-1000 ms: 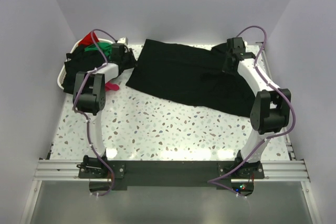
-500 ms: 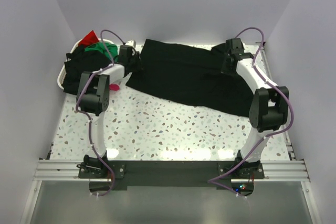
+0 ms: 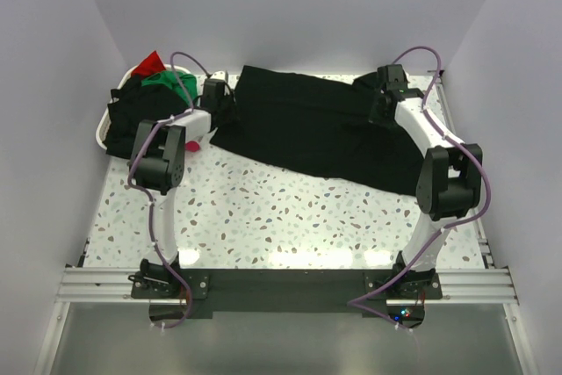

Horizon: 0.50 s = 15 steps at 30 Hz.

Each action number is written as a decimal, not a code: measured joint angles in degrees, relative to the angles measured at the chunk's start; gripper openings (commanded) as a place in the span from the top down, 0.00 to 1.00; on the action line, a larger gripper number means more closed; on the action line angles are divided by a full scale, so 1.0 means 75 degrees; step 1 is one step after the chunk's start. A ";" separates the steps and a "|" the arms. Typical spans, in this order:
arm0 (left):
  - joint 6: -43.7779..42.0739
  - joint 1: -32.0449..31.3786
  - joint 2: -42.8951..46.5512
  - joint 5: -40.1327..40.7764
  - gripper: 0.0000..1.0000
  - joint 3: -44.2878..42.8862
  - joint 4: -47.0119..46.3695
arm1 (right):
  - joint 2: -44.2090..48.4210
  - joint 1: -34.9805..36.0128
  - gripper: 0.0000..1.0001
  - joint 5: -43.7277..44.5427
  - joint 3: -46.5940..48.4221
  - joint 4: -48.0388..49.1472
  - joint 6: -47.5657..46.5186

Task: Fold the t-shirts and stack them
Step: Fold the tshirt

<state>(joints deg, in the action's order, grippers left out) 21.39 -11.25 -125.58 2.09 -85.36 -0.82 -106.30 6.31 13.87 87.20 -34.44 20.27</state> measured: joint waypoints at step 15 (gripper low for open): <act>-0.0195 -0.0076 0.0178 0.0580 0.92 0.0370 -0.0146 | -0.0035 0.0000 1.00 -0.0017 0.0000 0.0032 -0.0003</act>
<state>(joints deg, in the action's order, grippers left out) 19.92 -11.81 -124.25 6.44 -82.59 -1.91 -106.56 6.31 13.74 87.20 -34.20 20.25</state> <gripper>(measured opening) 0.129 0.012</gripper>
